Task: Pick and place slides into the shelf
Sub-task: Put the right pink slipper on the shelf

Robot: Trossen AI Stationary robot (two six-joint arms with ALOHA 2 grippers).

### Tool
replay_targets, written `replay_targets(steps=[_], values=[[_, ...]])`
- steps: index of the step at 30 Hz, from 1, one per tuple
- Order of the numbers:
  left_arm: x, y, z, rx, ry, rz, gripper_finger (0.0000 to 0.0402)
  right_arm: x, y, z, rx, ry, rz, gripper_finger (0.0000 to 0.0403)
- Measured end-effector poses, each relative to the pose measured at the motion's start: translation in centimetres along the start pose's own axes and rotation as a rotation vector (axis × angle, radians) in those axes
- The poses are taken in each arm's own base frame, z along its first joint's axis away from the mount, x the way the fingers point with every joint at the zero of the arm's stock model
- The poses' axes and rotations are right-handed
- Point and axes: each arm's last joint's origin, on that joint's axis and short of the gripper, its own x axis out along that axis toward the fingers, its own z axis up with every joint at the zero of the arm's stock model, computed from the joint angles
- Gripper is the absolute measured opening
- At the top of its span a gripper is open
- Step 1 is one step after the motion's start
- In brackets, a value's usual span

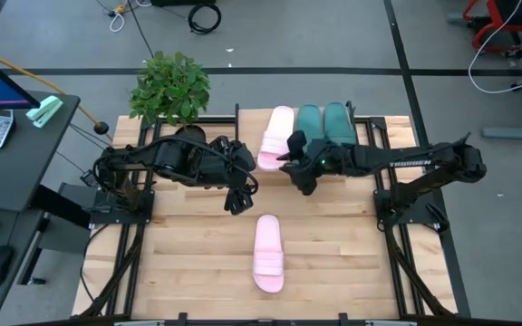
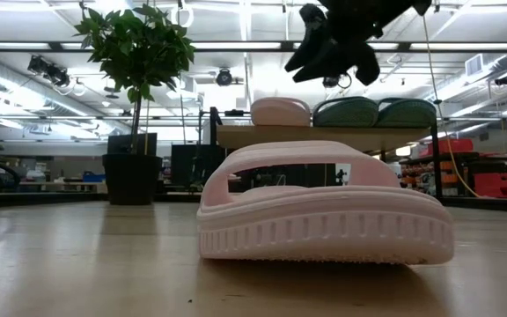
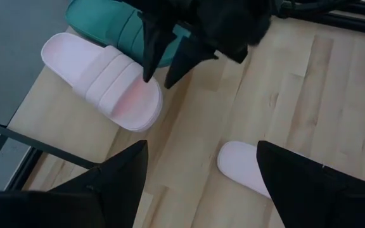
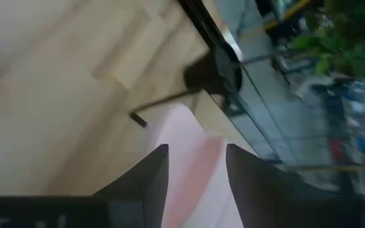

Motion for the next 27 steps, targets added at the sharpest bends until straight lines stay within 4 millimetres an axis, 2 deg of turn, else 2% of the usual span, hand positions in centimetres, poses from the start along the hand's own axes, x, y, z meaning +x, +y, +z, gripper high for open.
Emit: replay_targets(steps=[9, 19, 27], values=[[-0.1, -0.1, -0.1, 0.013, 0.000, -0.003, 0.0298, 0.5, 2.6, 2.2, 0.022, 0.078, -0.019, 0.0172], [-0.1, -0.1, -0.1, 0.020, 0.000, -0.003, 0.0298, 3.3, 4.5, 1.6, 0.000, 0.222, -0.017, 0.0196], [-0.3, -0.6, -0.3, 0.044, -0.001, -0.015, 0.0298, 4.8, 4.6, 1.5, 0.031, 0.311, -0.149, 0.0198]])
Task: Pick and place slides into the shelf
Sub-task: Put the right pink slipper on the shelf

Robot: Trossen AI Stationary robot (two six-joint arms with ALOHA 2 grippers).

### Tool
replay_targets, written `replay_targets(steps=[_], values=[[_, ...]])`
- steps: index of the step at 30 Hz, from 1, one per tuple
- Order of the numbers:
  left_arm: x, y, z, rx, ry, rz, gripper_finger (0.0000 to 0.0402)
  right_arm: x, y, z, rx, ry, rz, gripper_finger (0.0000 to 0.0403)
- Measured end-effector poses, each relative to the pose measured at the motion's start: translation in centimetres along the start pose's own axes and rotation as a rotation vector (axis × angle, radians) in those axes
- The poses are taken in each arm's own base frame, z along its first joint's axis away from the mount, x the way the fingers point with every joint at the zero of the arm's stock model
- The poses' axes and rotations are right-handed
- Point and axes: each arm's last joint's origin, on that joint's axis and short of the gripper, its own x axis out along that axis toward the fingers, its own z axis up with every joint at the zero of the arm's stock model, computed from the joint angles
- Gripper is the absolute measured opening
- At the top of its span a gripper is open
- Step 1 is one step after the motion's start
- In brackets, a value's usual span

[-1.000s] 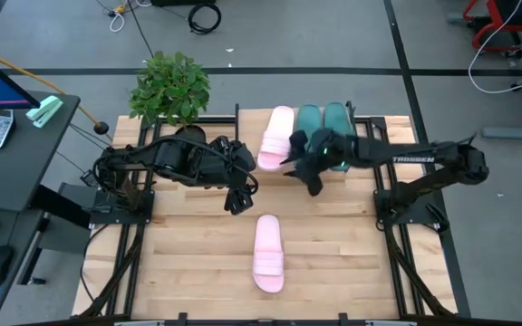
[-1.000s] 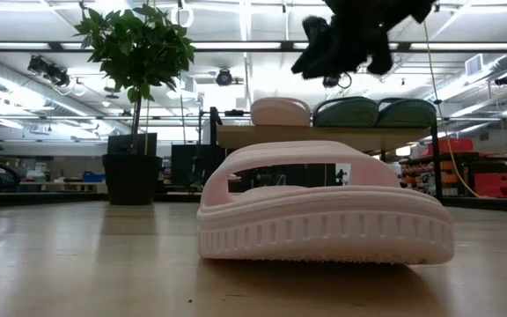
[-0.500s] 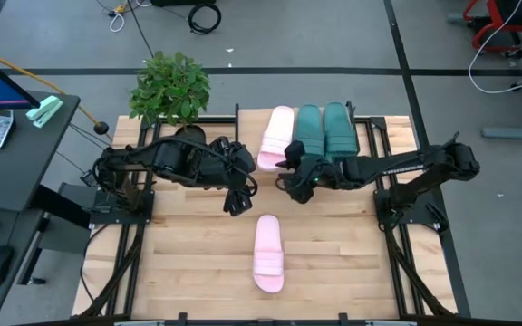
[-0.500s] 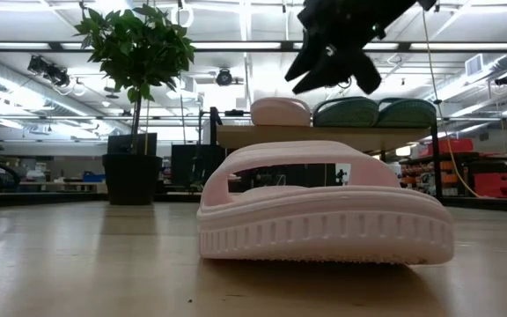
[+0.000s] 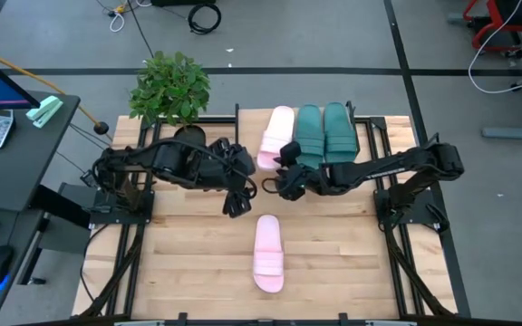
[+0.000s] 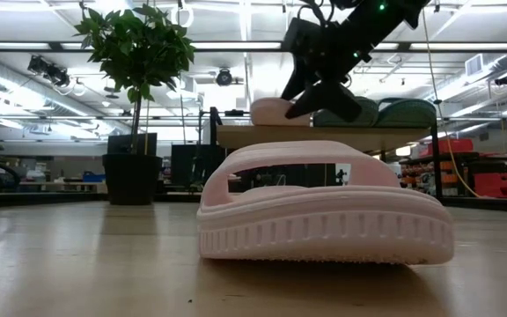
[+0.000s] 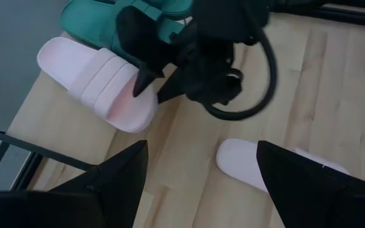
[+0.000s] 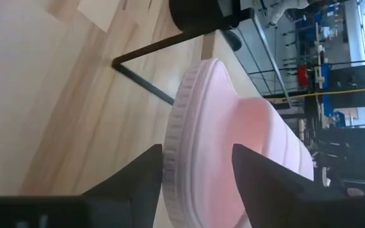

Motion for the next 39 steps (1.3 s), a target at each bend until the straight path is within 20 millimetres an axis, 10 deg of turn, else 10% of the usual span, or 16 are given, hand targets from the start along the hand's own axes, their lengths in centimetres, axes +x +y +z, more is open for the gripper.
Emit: replay_targets(steps=[13, 39], values=[[-0.4, -0.8, -0.3, 0.012, -0.002, -0.020, 0.0298, -0.5, 0.1, -0.1, -0.020, 0.001, 0.027, 0.0027], [-0.6, -1.2, -0.5, 0.022, -0.003, -0.021, 0.0298, -3.3, 0.1, -1.0, -0.024, 0.025, 0.128, 0.0047]])
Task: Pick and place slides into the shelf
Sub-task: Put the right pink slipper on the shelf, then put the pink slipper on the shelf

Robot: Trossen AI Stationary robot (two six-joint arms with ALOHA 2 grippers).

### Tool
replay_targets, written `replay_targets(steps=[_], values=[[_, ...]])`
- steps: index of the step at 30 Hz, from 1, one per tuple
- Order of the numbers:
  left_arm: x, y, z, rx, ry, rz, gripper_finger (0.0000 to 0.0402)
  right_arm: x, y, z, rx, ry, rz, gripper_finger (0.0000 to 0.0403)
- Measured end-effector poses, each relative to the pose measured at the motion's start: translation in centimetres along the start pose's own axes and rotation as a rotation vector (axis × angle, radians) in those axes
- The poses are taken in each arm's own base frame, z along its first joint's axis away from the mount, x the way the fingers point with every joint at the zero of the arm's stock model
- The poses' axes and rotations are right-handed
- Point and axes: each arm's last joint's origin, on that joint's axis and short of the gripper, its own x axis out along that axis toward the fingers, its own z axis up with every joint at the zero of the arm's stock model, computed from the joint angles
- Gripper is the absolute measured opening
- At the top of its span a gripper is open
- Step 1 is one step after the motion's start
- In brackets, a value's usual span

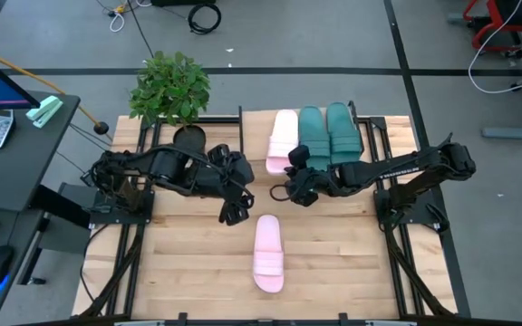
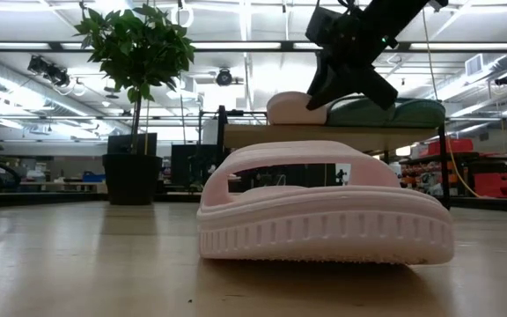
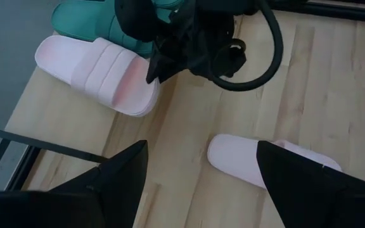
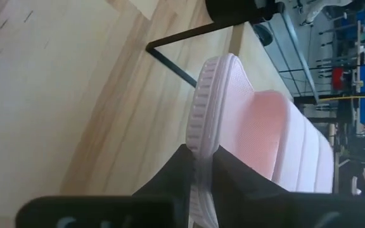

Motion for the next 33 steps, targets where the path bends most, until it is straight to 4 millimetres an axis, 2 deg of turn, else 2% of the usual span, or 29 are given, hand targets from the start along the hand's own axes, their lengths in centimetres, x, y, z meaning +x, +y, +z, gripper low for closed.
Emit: replay_targets(steps=[4, 7, 21, 25, 28, 31, 33], values=[[0.0, 0.0, 0.0, 0.000, 0.000, 0.000, 0.0298, 0.0, 0.0, 0.0, 0.013, 0.001, 0.006, 0.0043], [0.0, 0.0, 0.0, 0.000, 0.000, 0.000, 0.0298, 0.0, 0.0, 0.0, 0.013, 0.001, 0.007, 0.0055], [0.0, 0.0, -0.1, 0.011, 0.005, 0.002, 0.0298, -1.1, -0.3, -0.8, 0.050, 0.029, 0.019, 0.0172], [0.0, 0.2, -0.3, 0.024, 0.032, 0.014, 0.0298, -2.9, -0.7, -0.7, 0.067, -0.015, -0.016, 0.0191], [0.0, 0.3, -0.5, 0.034, 0.053, 0.024, 0.0298, -5.1, -0.7, -0.3, 0.131, -0.093, -0.018, 0.0196], [0.0, 0.3, -0.6, 0.038, 0.061, 0.030, 0.0298, -7.7, -0.2, 0.0, 0.265, -0.220, 0.084, 0.0194], [0.0, 0.3, -0.7, 0.040, 0.066, 0.032, 0.0298, -9.2, 0.2, 0.3, 0.442, -0.318, 0.233, 0.0189]])
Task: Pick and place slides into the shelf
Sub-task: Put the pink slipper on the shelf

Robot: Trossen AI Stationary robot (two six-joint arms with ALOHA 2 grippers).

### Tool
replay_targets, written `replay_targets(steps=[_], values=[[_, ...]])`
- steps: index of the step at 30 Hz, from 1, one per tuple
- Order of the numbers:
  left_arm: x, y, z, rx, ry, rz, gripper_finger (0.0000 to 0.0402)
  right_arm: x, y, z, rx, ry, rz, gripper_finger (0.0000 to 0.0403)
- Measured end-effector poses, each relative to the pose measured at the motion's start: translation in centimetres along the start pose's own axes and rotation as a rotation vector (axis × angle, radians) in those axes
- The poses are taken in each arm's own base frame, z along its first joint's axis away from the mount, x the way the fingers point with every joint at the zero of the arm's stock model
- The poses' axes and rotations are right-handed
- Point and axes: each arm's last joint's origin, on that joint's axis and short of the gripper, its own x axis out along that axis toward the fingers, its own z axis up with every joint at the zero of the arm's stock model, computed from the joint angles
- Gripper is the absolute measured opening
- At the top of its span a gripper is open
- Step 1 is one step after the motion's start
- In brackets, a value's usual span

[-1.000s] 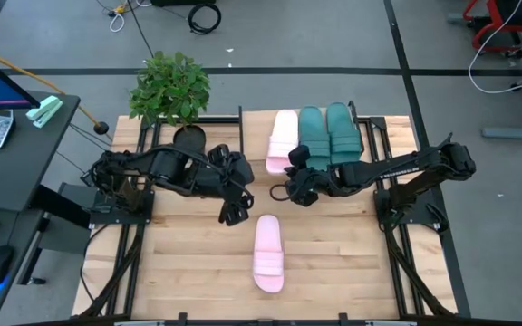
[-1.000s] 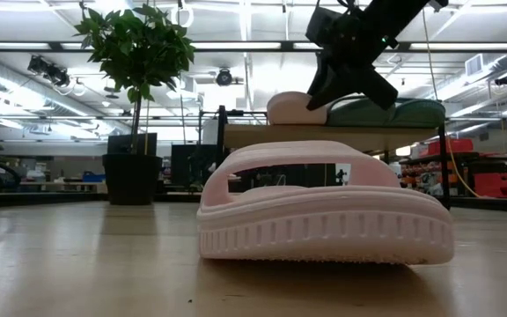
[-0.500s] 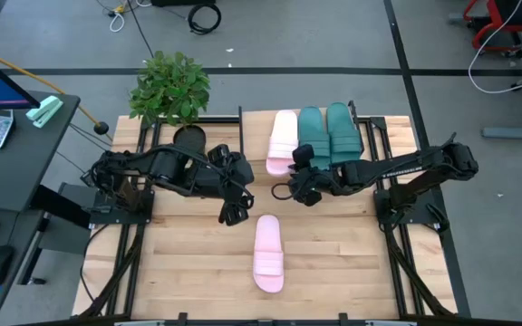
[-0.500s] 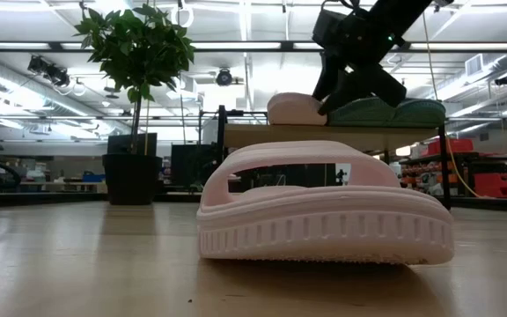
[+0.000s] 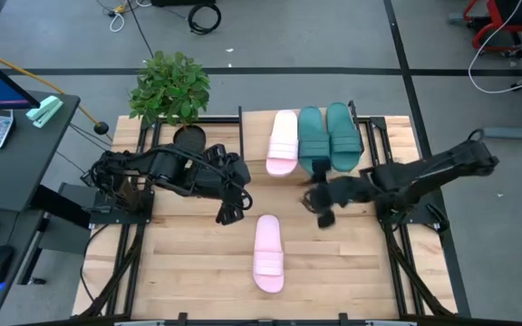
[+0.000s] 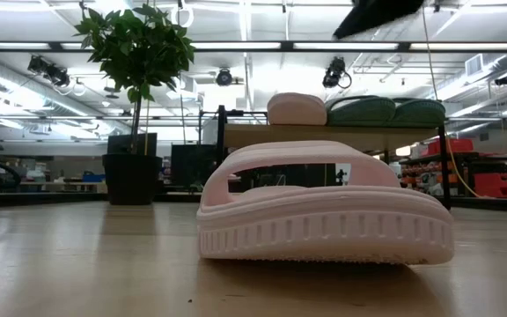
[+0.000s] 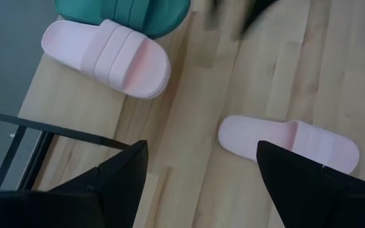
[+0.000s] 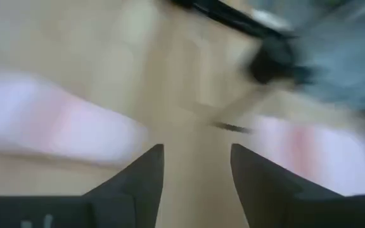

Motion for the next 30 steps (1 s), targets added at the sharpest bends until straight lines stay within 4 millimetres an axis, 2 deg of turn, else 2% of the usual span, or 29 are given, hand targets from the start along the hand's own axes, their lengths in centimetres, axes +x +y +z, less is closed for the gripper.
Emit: replay_targets(steps=[3, 6, 10, 14, 19, 23, 30], values=[[0.0, 0.0, -0.1, 0.000, 0.011, 0.004, 0.0298, -1.2, 1.8, 0.5, 0.226, -0.045, 0.206, 0.0179], [0.0, 0.0, -0.2, 0.005, 0.015, 0.006, 0.0298, -1.4, 4.4, 0.7, 0.279, -0.018, 0.301, 0.0169], [0.0, 0.0, -0.2, 0.052, 0.024, -0.012, 0.0298, 0.1, 8.0, 0.6, 0.232, 0.041, 0.374, 0.0161], [0.0, 0.0, -0.4, 0.081, 0.046, -0.032, 0.0298, 2.3, 9.9, 0.3, 0.291, 0.099, 0.395, 0.0158], [0.0, -0.2, -0.5, 0.090, 0.071, -0.093, 0.0298, 4.6, 10.2, 0.5, 0.437, 0.091, 0.377, 0.0158], [-0.3, -0.7, -0.7, 0.131, 0.074, -0.121, 0.0298, 6.2, 10.0, 1.2, 0.458, 0.012, 0.373, 0.0158], [-0.5, -1.1, -0.9, 0.183, 0.071, -0.135, 0.0298, 9.8, 9.2, 0.9, 0.572, 0.016, 0.500, 0.0158]])
